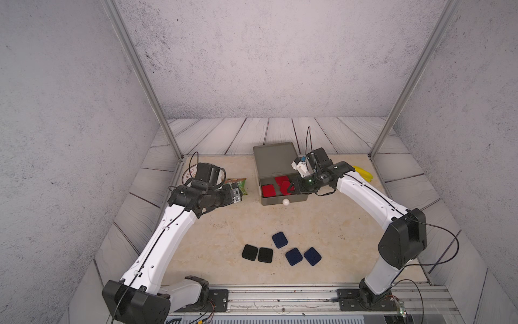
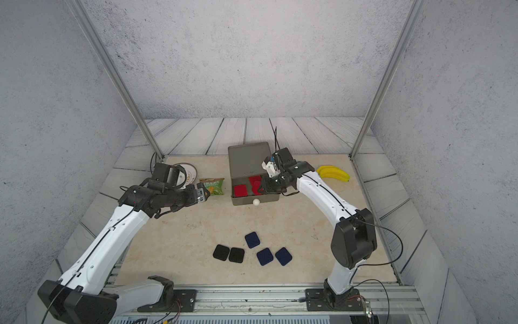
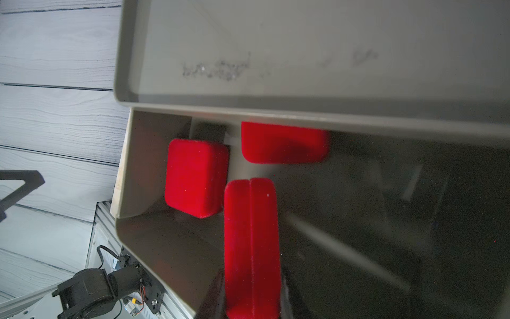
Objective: Place the brooch boxes into the drawer by color
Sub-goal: Place the brooch box in the drawer.
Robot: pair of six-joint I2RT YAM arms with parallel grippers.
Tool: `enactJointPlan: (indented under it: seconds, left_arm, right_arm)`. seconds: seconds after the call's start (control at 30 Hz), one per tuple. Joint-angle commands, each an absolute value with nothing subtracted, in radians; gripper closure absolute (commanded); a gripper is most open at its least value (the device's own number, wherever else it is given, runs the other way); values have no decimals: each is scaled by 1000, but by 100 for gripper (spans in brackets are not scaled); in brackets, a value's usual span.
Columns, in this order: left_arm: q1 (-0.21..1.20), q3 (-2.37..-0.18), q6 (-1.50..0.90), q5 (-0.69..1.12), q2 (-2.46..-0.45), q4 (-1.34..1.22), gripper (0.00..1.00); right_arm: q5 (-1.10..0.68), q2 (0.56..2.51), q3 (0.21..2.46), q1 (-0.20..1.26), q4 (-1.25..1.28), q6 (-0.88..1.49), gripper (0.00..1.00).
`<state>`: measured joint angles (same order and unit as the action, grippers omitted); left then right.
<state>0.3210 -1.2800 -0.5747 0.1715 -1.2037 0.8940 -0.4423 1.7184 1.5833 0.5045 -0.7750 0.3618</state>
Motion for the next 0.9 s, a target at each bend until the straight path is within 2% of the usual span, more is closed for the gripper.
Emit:
enactJointPlan:
  seconds: [0.0, 0.1, 0.4, 0.67, 0.87]
  left_arm:
    - [319, -1275, -555, 163, -1188, 909, 2]
    - [320, -1276, -555, 163, -1190, 912, 2]
    - [317, -1282, -560, 170, -1183, 911, 1]
    - [318, -1291, -558, 166, -1187, 912, 2]
    - [305, -1298, -541, 156, -1190, 916, 2]
  right_arm:
    - [-407, 1727, 1613, 505, -845, 341, 62]
    - [-371, 1721, 1620, 504, -856, 315, 54]
    - [-292, 1722, 1707, 500, -915, 246, 43]
    - [-259, 1643, 1694, 506, -908, 227, 41]
    - [-304, 1449, 1492, 560, -785, 253, 43]
